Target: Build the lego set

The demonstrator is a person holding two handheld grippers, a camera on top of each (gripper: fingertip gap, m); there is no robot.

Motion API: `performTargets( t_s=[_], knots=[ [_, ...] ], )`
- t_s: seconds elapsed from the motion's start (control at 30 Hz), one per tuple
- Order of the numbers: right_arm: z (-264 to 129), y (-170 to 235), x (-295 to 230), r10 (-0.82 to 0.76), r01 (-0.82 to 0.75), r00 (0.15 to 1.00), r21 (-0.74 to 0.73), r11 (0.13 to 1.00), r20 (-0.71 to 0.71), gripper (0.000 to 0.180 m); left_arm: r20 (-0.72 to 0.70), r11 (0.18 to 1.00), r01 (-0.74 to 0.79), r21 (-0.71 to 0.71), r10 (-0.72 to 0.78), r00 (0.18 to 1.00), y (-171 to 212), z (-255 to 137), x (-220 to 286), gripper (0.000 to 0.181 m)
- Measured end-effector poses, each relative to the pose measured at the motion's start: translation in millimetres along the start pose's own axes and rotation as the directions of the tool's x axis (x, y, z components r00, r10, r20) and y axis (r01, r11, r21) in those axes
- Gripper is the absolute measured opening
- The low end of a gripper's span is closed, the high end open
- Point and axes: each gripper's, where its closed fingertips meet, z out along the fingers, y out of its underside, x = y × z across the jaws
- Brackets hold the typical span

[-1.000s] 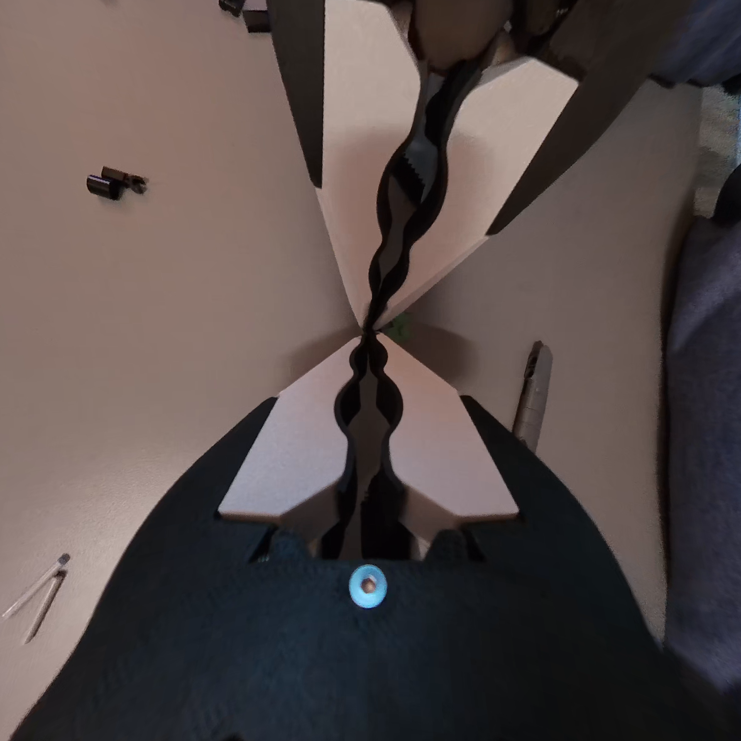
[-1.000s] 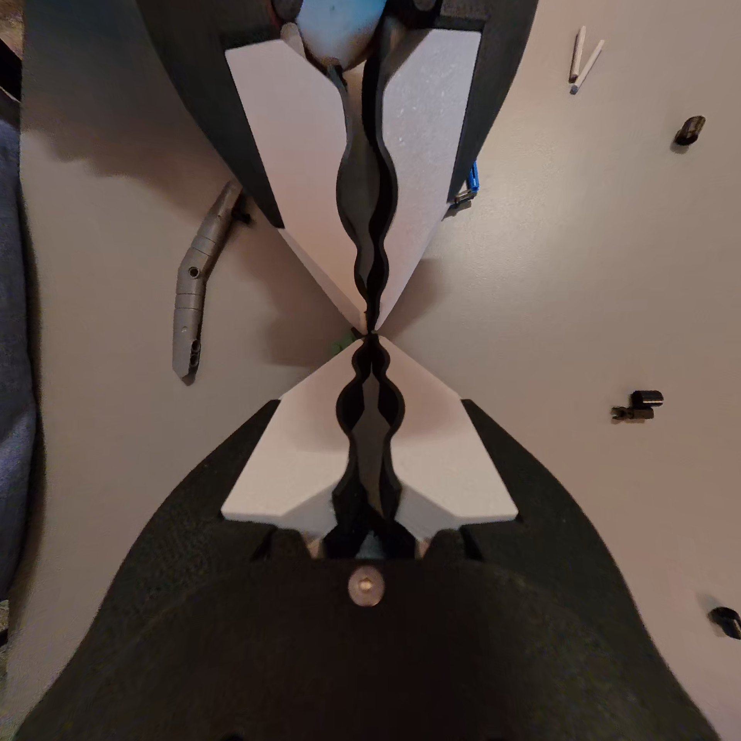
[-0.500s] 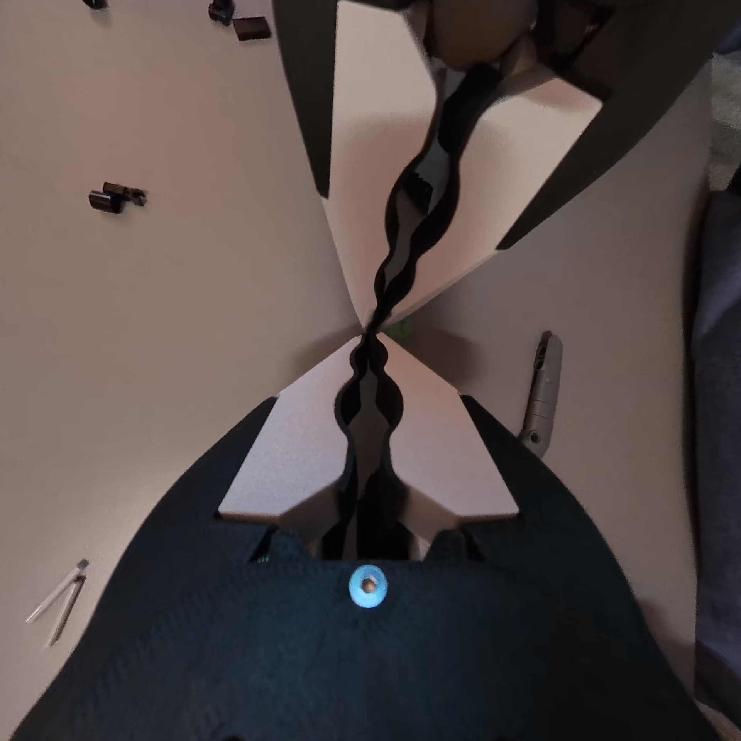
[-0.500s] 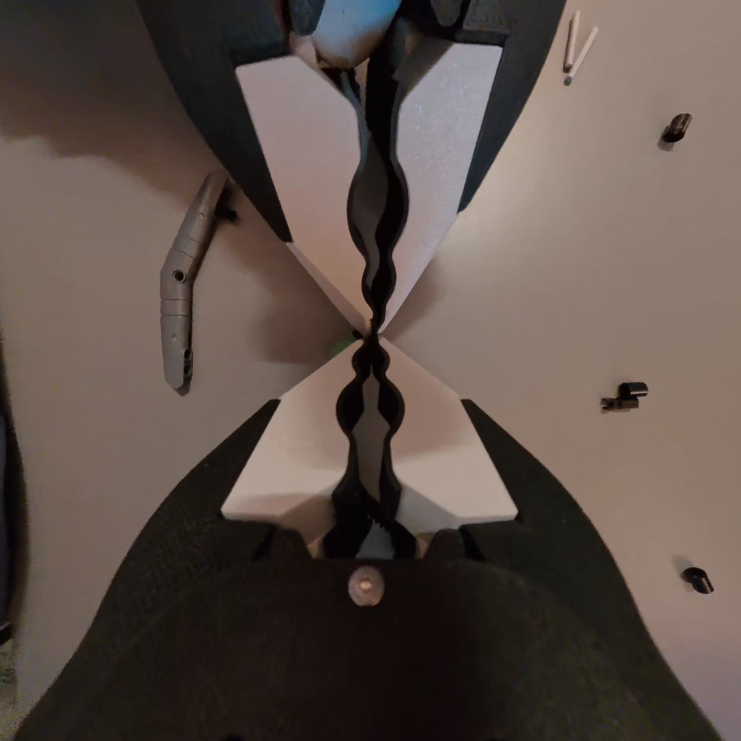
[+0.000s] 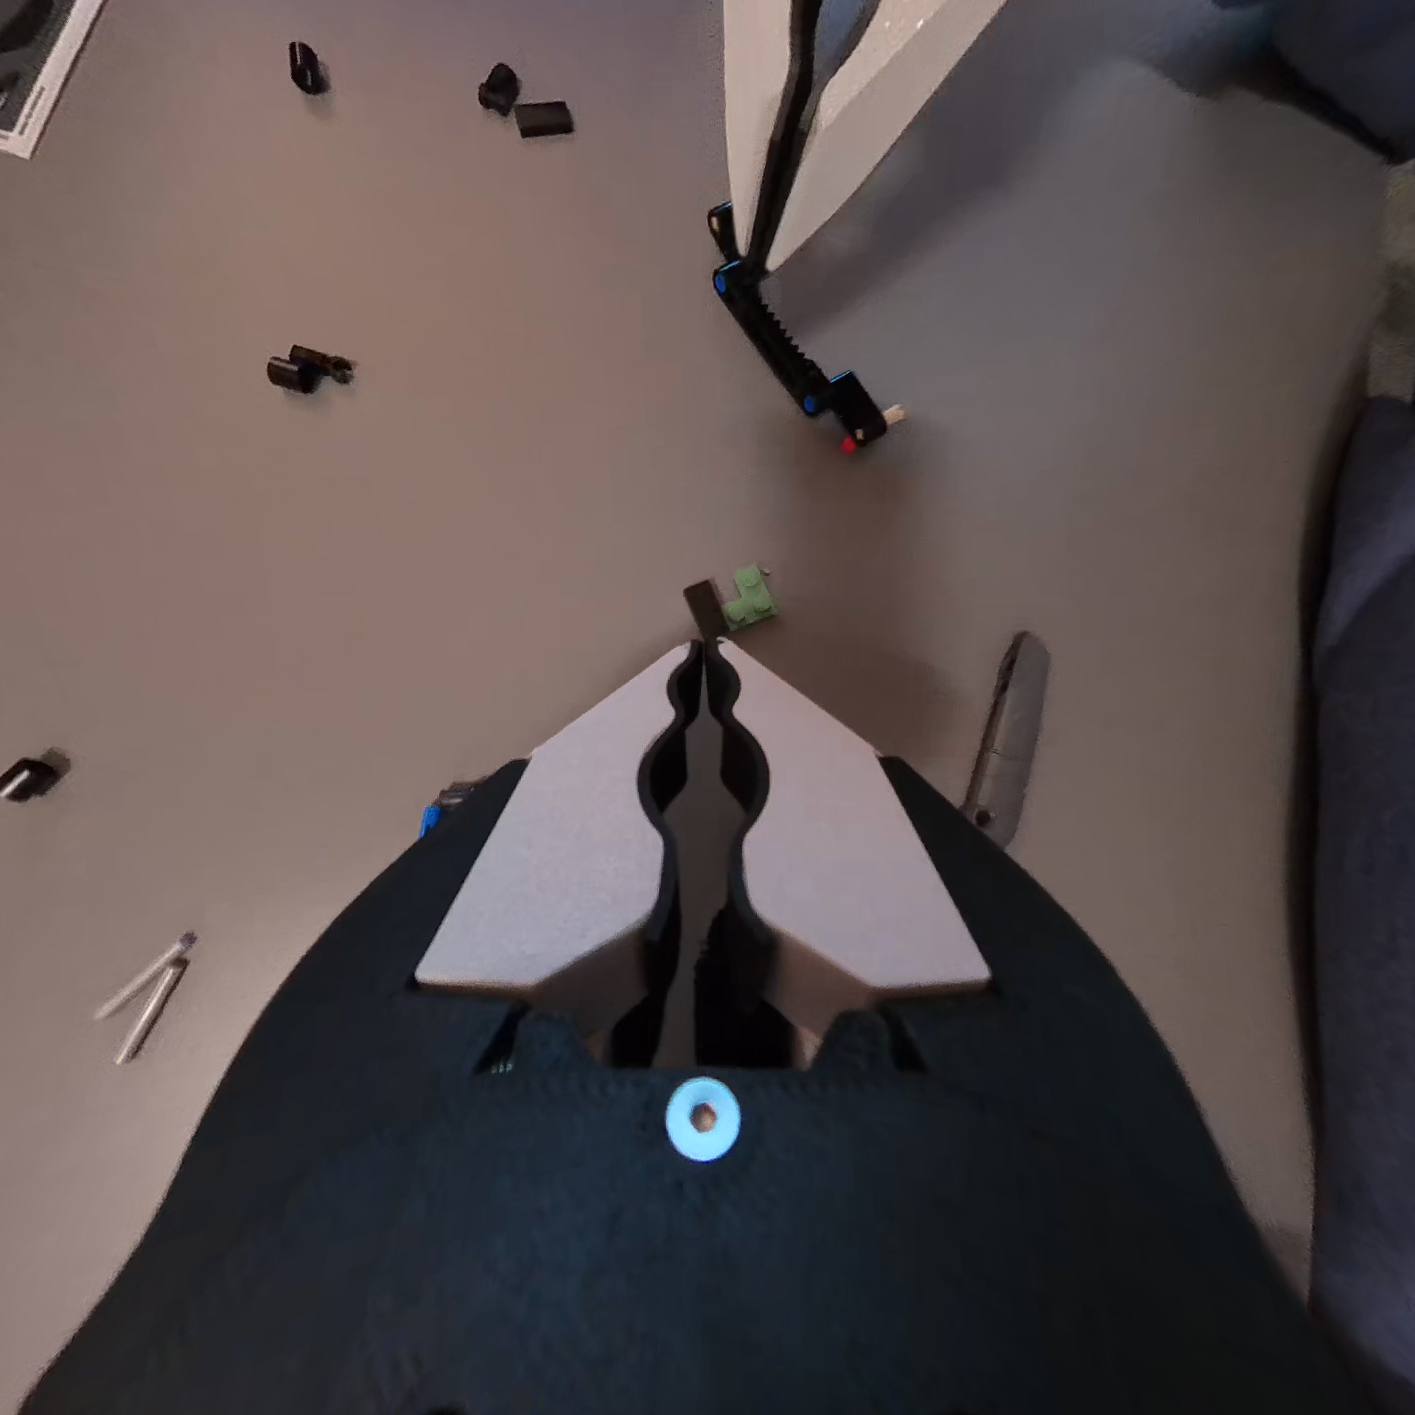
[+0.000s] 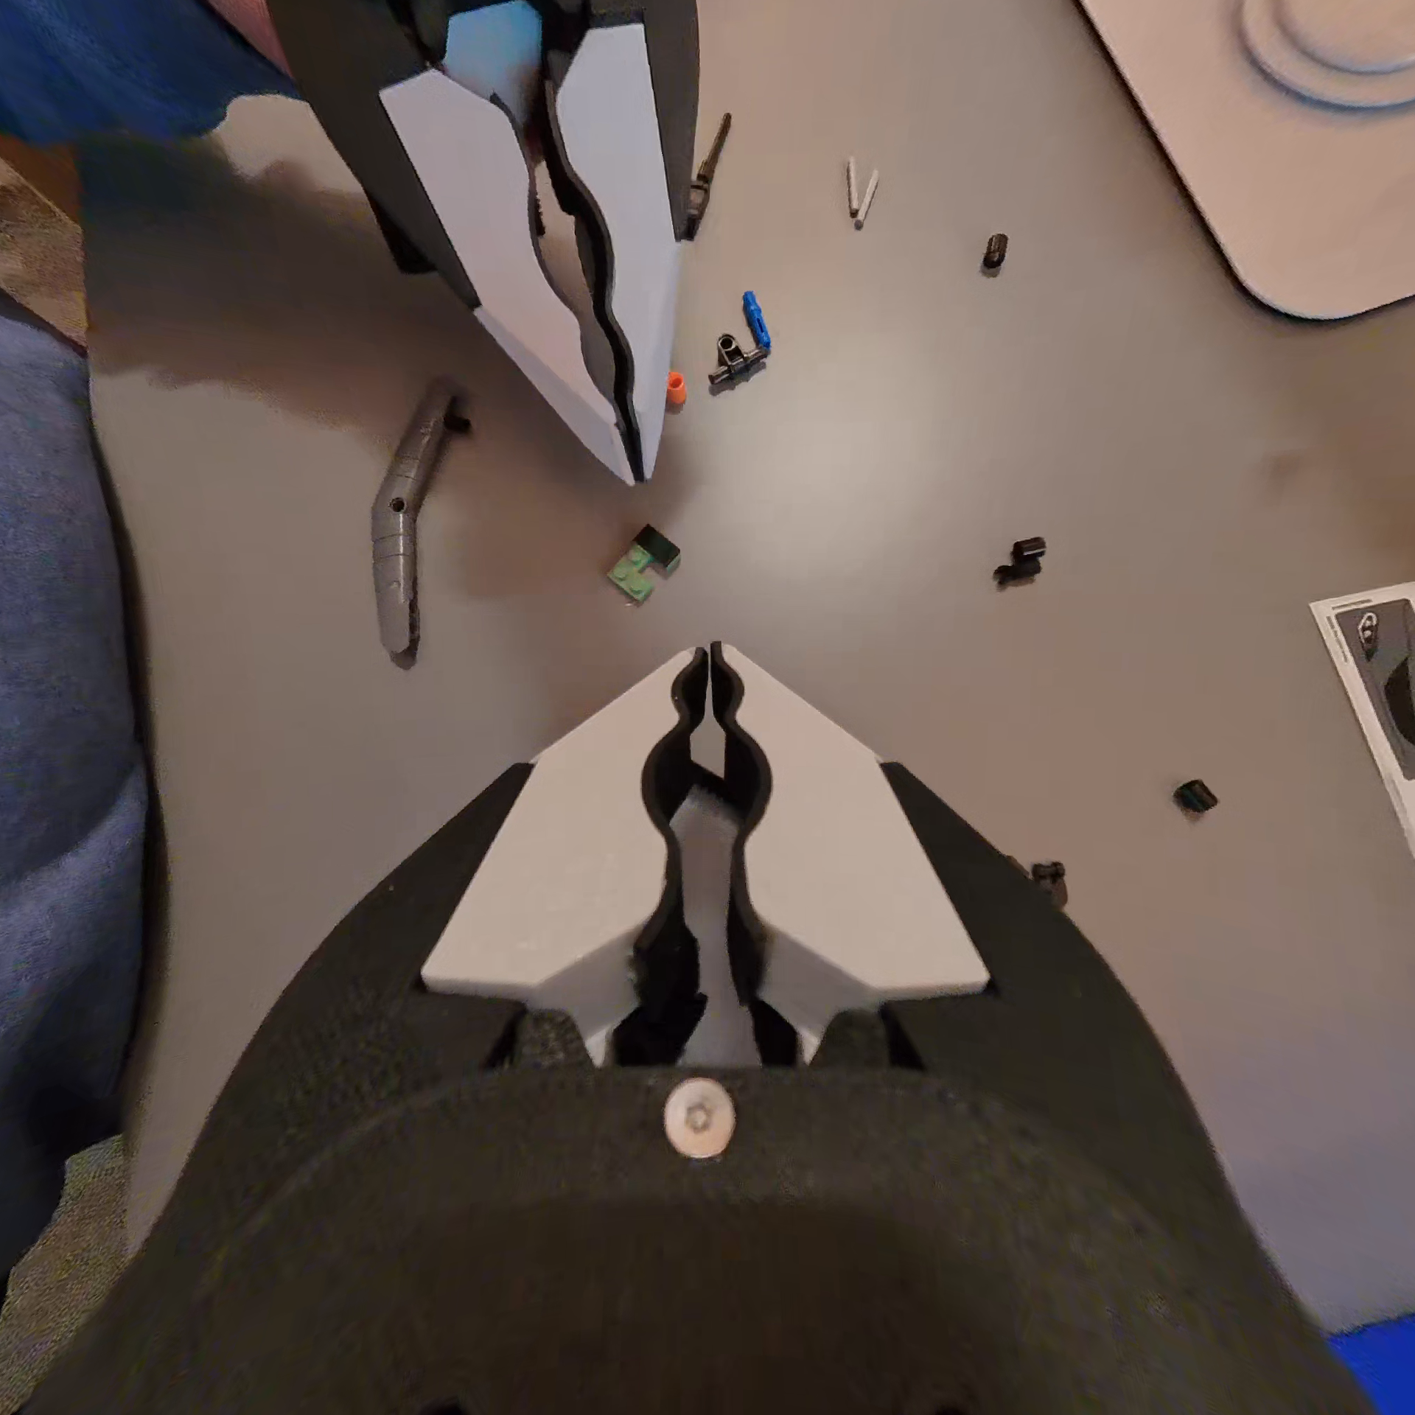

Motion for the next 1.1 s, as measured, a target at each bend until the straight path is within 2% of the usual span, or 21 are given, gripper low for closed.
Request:
performTargets(
  t_s=[0.13, 0.27, 0.43, 0.57, 0.73, 0.83, 0.9, 1.1],
  knots=[
    [-12.4, 2.4, 9.4, 0.023, -0.021, 0.996, 0.022, 1.000, -0.081, 0.003, 0.106, 0.997, -0.061, -0.057, 0.067, 0.992, 2.5, -3.1, 0.6, 0.000],
    [-42.0, 9.5, 39.8, 0.115, -0.101, 0.960, 0.067, 0.993, -0.254, 0.025, 0.174, 0.998, -0.070, -0.001, 0.069, 0.982, 1.0, -19.7, 5.2, 0.001],
    [-63.4, 21.4, 63.8, 0.122, -0.126, 0.908, 0.016, 0.992, -0.402, 0.027, 0.222, 0.995, -0.043, 0.090, 0.022, 0.975, 8.1, -42.9, 13.1, 0.010],
    [-56.8, 28.1, 76.9, 0.135, -0.168, 0.896, -0.041, 0.985, -0.424, 0.027, 0.286, 0.993, -0.036, 0.114, 0.002, 0.958, 23.2, -63.1, 15.8, 0.012],
    [-68.7, 43.4, 87.9, 0.191, -0.256, 0.860, -0.076, 0.964, -0.474, 0.023, 0.317, 0.985, -0.004, 0.170, -0.050, 0.947, 40.9, -84.2, 24.3, 0.013],
    [-52.3, 55.5, 76.8, 0.261, -0.317, 0.874, -0.073, 0.946, -0.409, 0.019, 0.326, 0.985, 0.004, 0.173, -0.061, 0.943, 52.0, -85.0, 25.2, 0.012],
    [-38.3, 68.6, 75.8, 0.257, -0.331, 0.871, -0.114, 0.937, -0.418, 0.018, 0.311, 0.982, 0.015, 0.187, -0.073, 0.948, 54.6, -82.6, 26.1, 0.012],
    [-17.2, 79.4, 91.2, 0.347, -0.406, 0.836, -0.055, 0.912, -0.425, 0.012, 0.296, 0.980, -0.006, 0.199, -0.054, 0.954, 51.8, -77.6, 30.2, 0.012]
  ],
)
